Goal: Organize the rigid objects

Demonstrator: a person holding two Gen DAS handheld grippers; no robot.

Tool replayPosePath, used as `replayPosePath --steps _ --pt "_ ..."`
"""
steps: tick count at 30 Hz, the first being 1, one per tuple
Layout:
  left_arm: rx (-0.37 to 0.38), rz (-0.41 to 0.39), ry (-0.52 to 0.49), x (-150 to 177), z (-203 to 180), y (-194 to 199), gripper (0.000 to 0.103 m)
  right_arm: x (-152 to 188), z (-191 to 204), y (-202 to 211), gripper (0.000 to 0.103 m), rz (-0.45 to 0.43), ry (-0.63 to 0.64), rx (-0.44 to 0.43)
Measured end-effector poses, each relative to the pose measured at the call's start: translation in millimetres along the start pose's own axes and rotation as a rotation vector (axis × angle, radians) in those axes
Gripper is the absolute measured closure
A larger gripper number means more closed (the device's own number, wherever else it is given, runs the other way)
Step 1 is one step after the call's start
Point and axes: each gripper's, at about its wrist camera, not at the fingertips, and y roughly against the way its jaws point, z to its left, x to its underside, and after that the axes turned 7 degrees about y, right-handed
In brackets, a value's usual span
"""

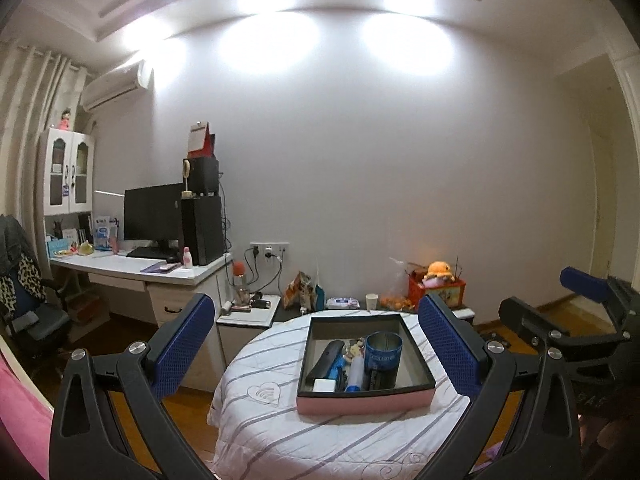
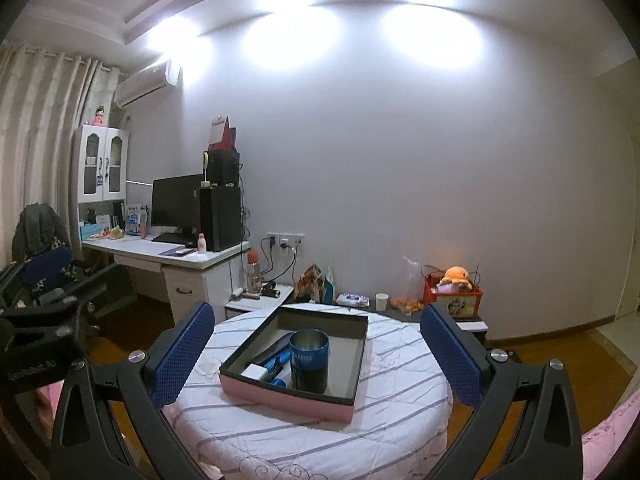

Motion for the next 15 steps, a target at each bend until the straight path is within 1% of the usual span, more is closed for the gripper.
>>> replayPosePath --steps 3,7,10,15 --pt "-0.009 -0.009 0.003 1 0 4 0.000 0 0 4 0.000 -0.024 -0.029 0.005" --pt "0.005 -0.041 -0.003 5 0 10 0.000 2 -1 8 0.000 -0.044 -0.055 -0.011" --pt "0.002 -0.029 -0.027 9 -2 12 0.000 4 0 14 0.000 -0.054 -0.054 0.002" --pt "-0.032 -0.028 -0.064 16 -3 12 0.000 6 4 20 0.000 -0.064 -0.041 0.021"
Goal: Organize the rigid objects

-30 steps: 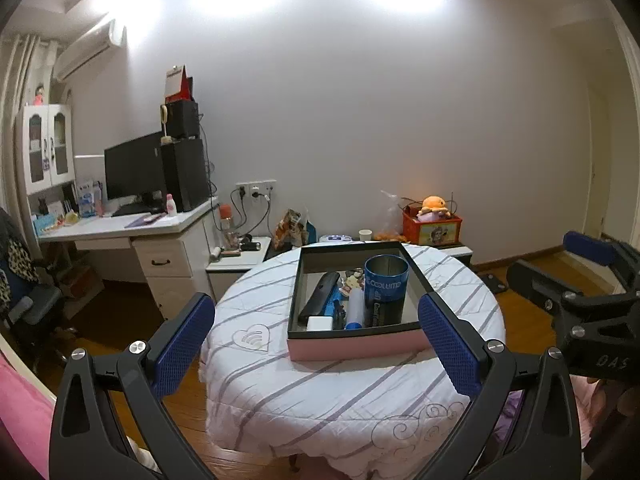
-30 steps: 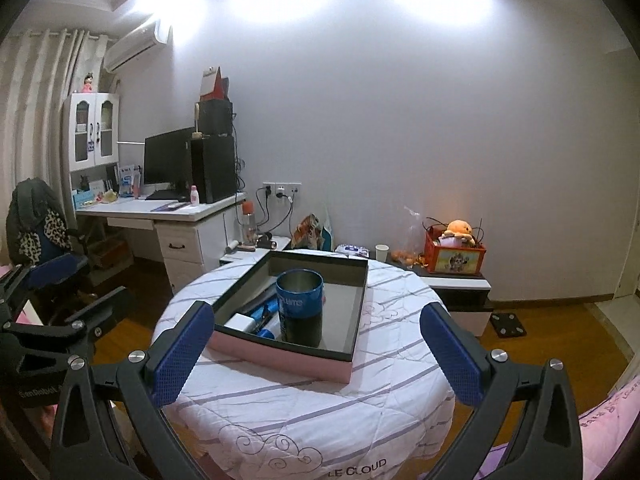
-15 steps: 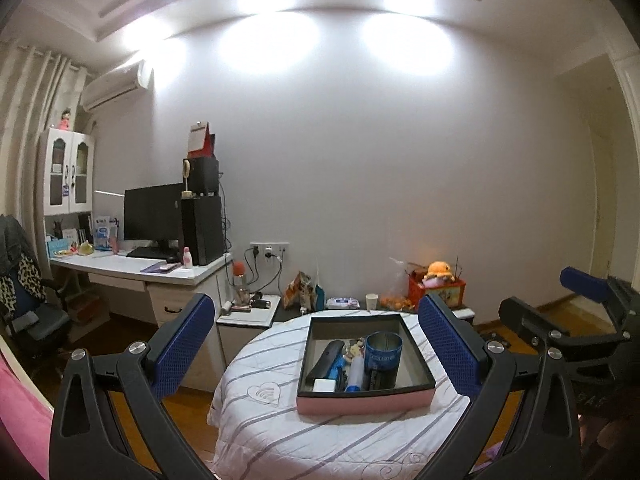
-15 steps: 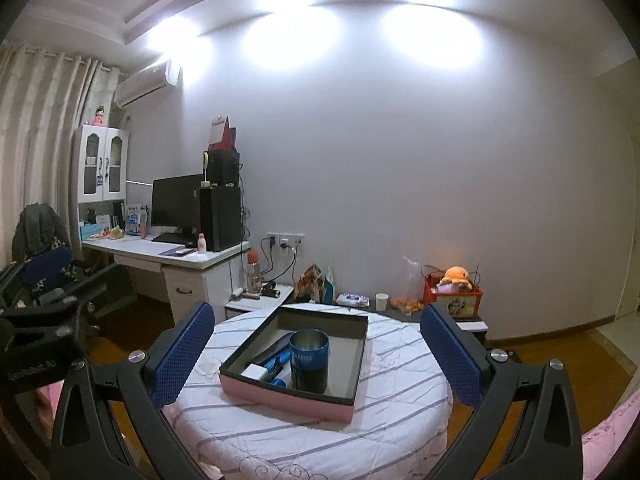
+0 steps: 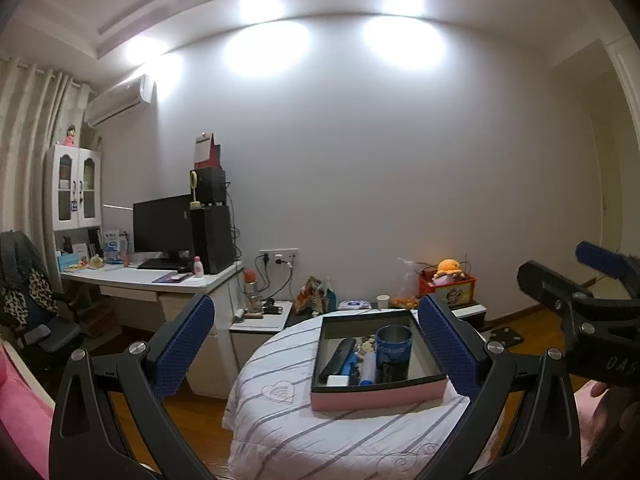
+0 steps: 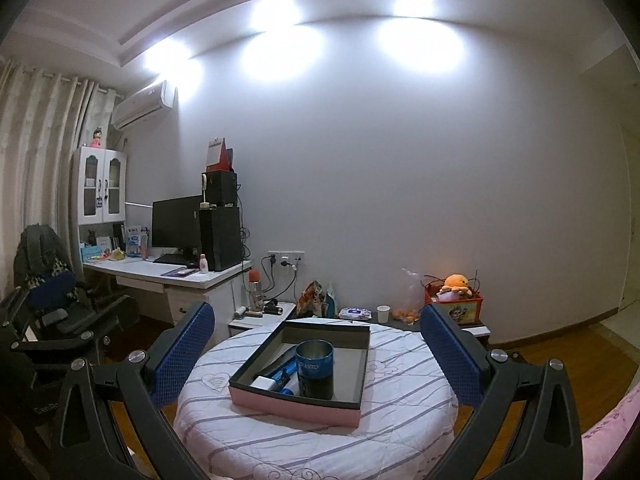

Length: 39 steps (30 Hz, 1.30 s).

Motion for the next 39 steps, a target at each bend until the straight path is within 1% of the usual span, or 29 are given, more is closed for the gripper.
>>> replayPosePath --steps 3,10,22,39 --pt "-0.004 0.016 0.000 2 2 -1 0.000 2 3 0 0.000 0.003 0.018 0.030" --pt "-0.011 0.029 0.020 5 6 -4 0.000 5 5 0 0.000 0.019 0.025 0.020" --pt "-0.002 0.041 0.007 8 3 -3 0.000 7 10 0 0.000 0.047 0.051 0.029" --pt "-0.008 0.048 0.009 10 4 -6 0.000 8 13 -2 0.000 0.054 0.058 0.023"
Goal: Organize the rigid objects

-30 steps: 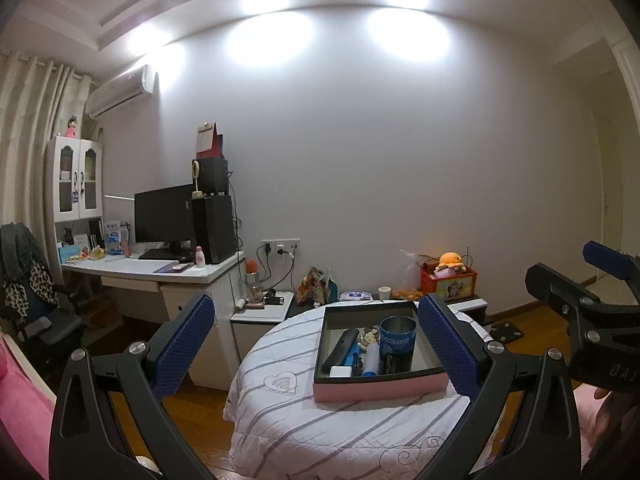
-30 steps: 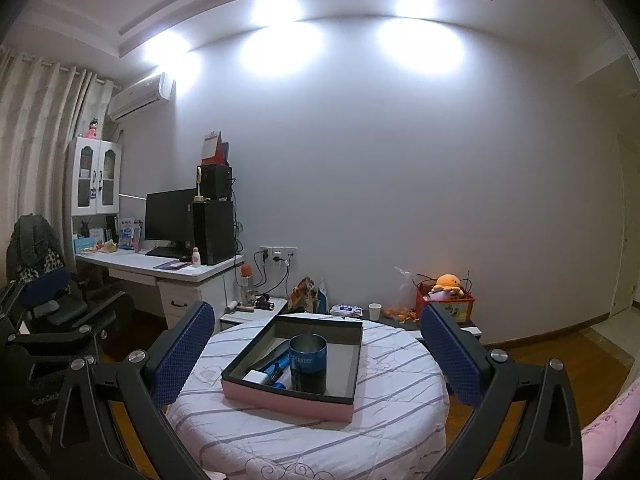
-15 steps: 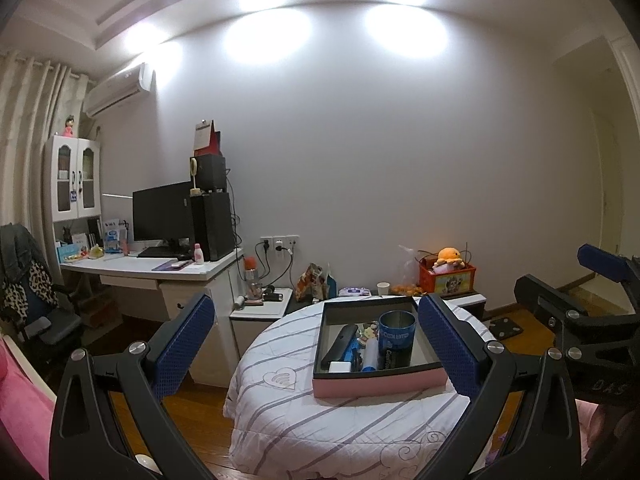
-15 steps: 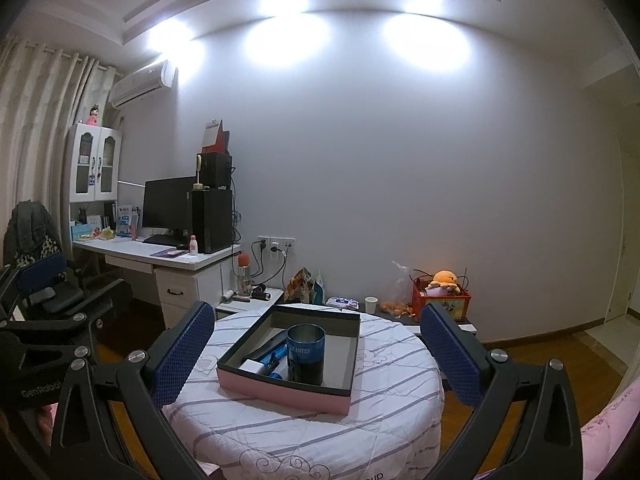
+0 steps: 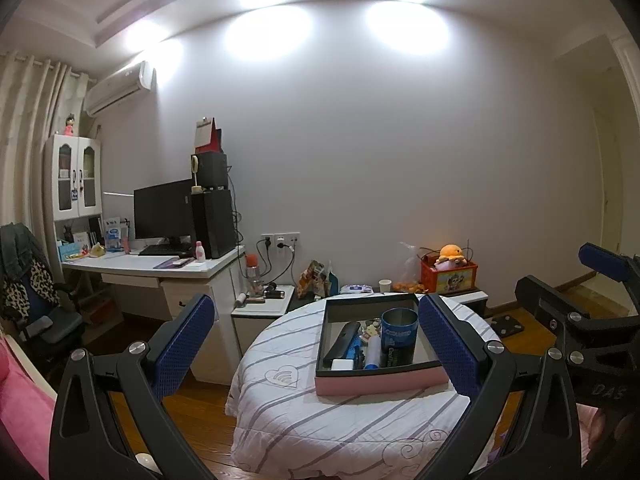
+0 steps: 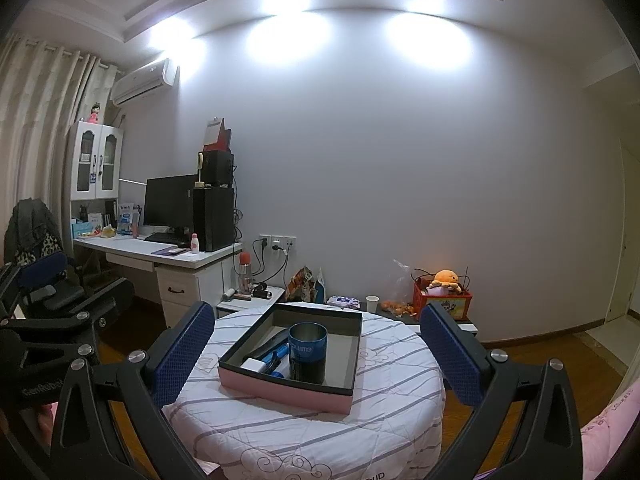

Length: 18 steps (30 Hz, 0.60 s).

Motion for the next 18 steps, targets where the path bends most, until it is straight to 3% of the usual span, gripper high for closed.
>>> replayPosePath --steps 18 --pt "-0.001 0.005 -0.003 1.5 3.2 -0.1 0.000 -3.2 4.0 -1.9 0.000 0.003 0.012 0.000"
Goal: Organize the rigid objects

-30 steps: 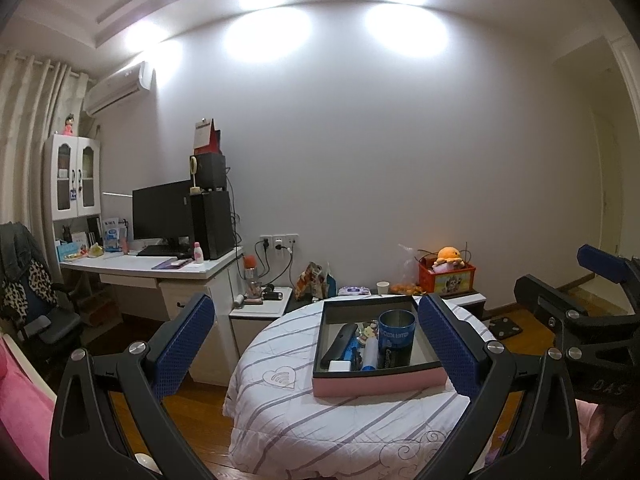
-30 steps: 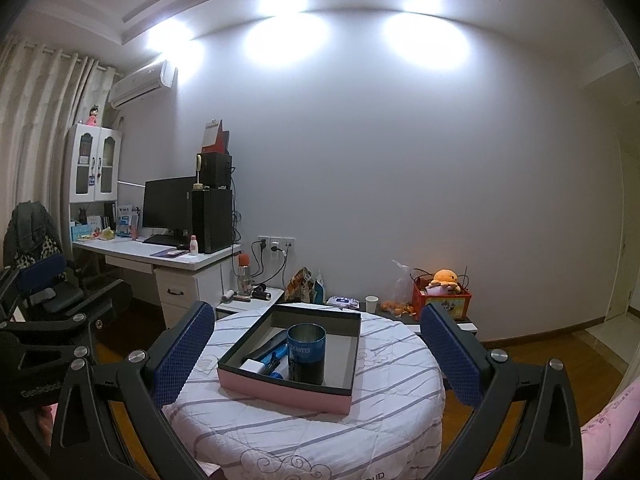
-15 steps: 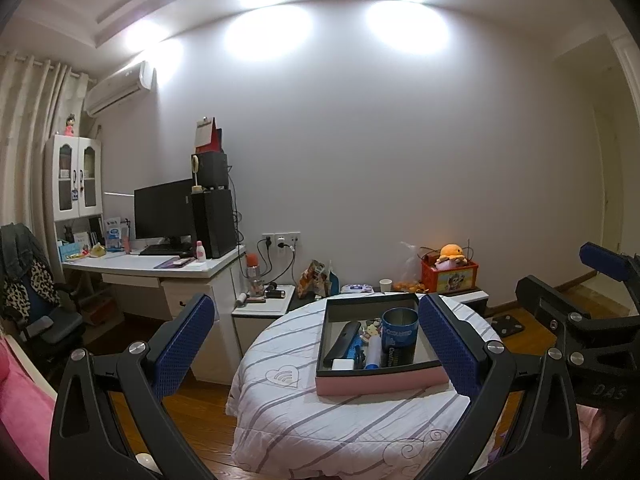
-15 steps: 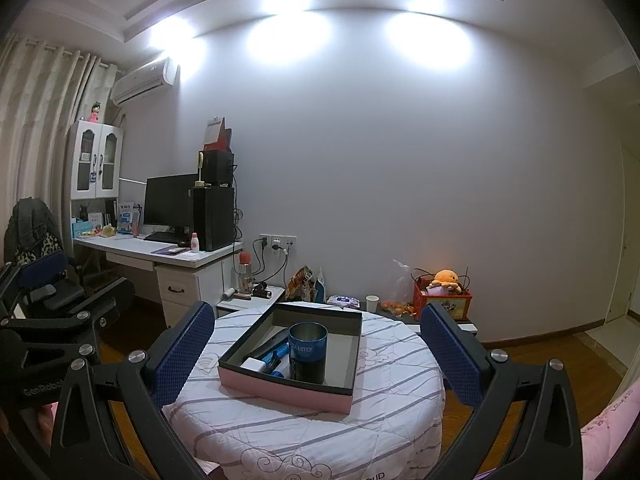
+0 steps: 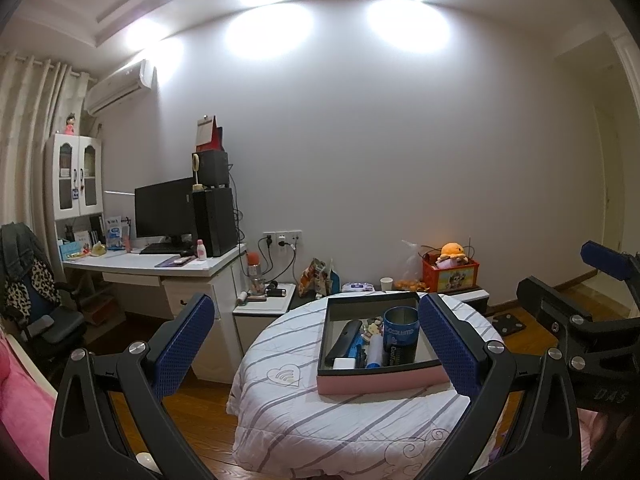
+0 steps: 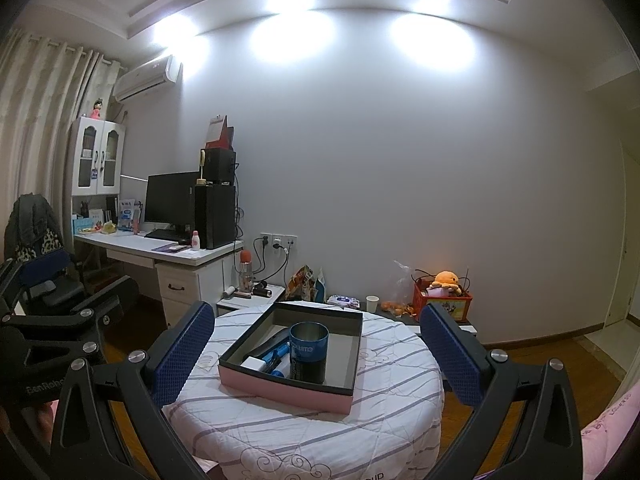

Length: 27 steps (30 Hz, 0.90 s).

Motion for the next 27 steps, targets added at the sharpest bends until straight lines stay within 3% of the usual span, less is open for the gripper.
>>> replayPosePath --steps 27 --pt "-0.010 0.027 0.019 3.5 4.7 -5.7 0.000 4.9 0.0 -4.5 0.000 0.029 -0.003 -0.001"
